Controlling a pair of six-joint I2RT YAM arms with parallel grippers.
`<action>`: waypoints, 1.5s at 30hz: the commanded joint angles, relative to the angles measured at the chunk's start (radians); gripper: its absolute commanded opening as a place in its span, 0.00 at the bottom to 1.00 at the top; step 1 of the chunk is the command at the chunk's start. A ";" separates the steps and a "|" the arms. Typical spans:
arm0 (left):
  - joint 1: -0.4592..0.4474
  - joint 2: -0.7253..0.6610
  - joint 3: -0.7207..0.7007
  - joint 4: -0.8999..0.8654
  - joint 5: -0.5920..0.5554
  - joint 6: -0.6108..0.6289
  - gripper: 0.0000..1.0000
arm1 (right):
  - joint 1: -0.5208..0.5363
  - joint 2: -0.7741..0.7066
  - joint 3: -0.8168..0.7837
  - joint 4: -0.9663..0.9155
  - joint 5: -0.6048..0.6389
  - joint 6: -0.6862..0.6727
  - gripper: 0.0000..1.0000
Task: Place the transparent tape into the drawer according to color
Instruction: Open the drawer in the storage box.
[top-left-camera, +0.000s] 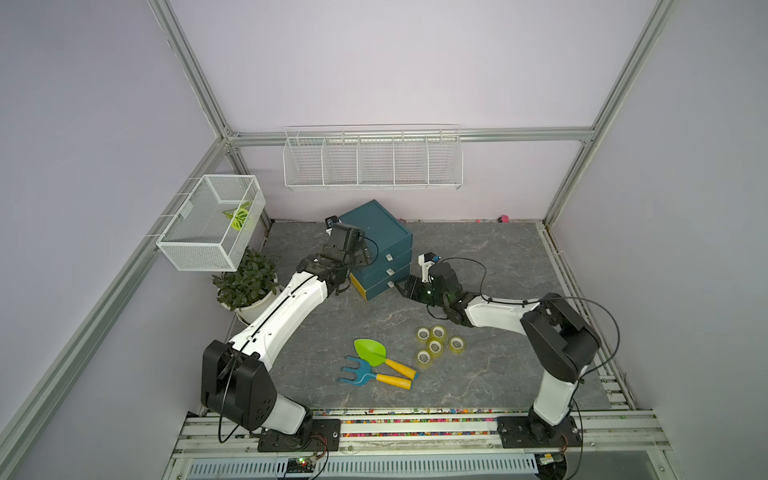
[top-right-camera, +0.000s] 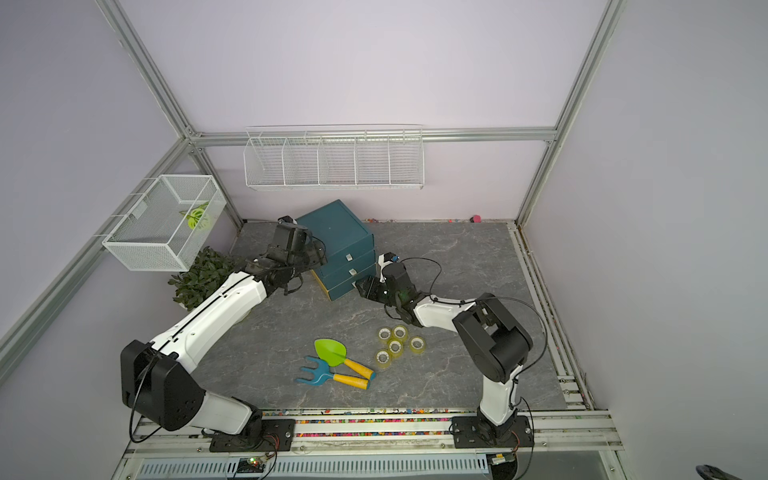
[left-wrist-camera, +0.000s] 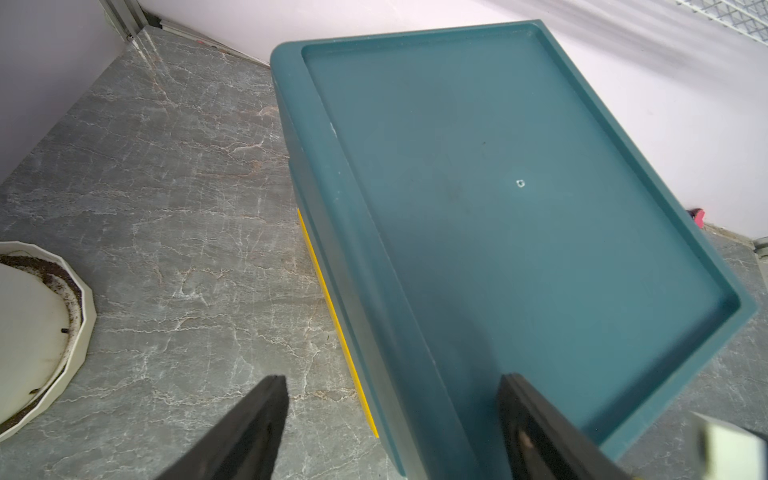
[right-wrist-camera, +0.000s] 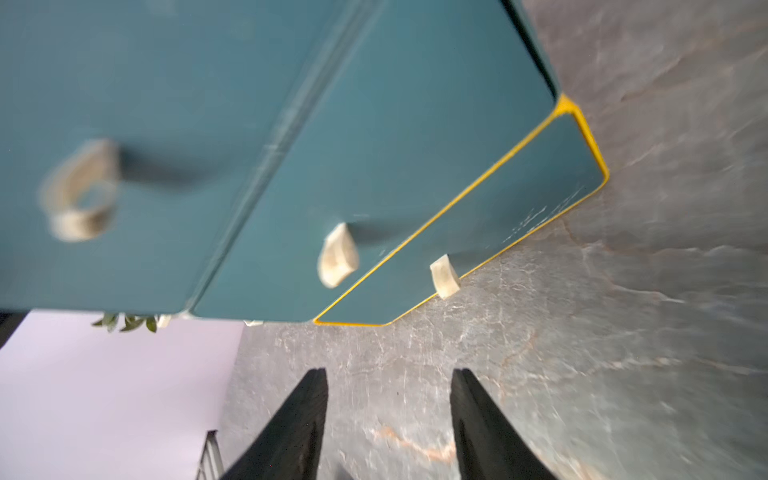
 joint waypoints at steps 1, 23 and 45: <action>0.004 0.025 -0.040 -0.117 0.028 0.025 0.84 | -0.007 0.070 -0.001 0.146 -0.067 0.144 0.53; 0.004 0.040 -0.039 -0.115 0.031 0.033 0.84 | -0.036 0.281 0.128 0.241 -0.071 0.229 0.33; 0.004 0.061 -0.029 -0.120 0.025 0.042 0.83 | -0.042 0.153 -0.122 0.287 -0.097 0.227 0.00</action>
